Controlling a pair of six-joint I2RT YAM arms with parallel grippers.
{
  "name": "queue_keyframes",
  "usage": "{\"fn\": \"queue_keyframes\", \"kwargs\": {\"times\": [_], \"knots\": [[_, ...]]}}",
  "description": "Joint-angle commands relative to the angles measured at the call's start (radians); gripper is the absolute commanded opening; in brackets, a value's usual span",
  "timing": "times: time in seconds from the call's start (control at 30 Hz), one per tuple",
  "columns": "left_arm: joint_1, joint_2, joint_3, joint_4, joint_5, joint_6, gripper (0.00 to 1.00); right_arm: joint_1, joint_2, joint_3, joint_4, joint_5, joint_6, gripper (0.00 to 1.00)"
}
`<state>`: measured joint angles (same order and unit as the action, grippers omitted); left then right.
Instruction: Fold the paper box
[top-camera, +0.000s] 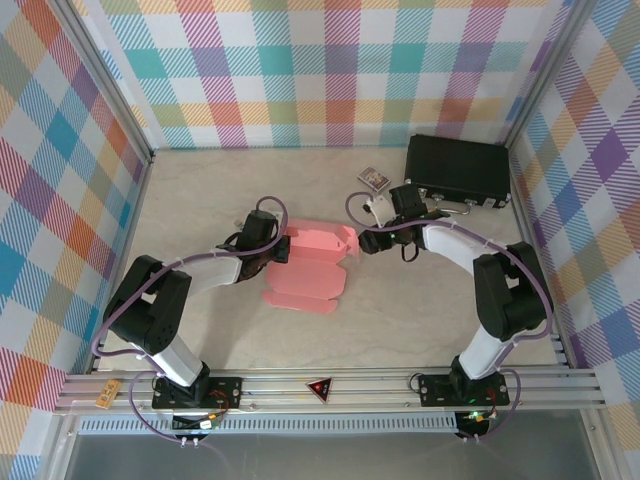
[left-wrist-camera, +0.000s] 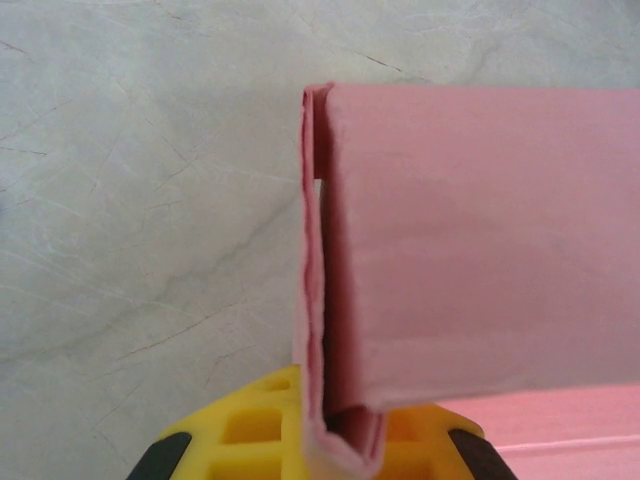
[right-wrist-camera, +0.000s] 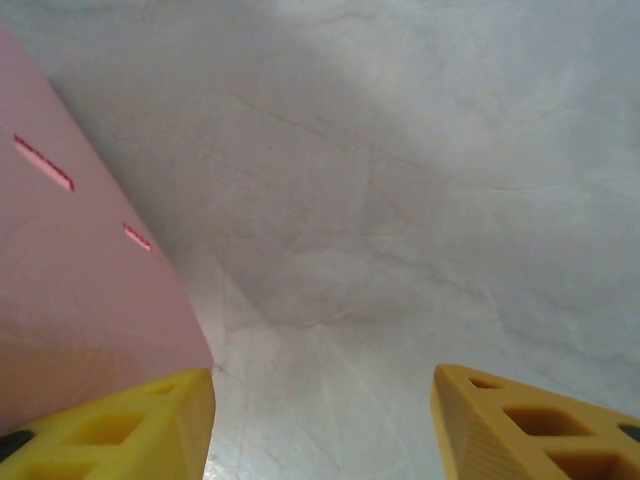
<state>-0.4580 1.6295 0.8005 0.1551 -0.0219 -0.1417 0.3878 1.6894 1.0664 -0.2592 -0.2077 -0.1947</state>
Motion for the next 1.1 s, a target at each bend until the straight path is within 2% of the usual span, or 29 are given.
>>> {"fn": "queue_keyframes", "kwargs": {"times": [0.0,1.07], "knots": [[-0.014,-0.013,-0.004,-0.008,-0.021,-0.02,0.03,0.018,0.019,0.031,-0.027,-0.058,-0.017,0.59],[-0.039,0.013,0.018,-0.032,-0.036,-0.035,0.03,0.122,0.115,0.127,-0.06,-0.167,-0.028,0.52]]}}
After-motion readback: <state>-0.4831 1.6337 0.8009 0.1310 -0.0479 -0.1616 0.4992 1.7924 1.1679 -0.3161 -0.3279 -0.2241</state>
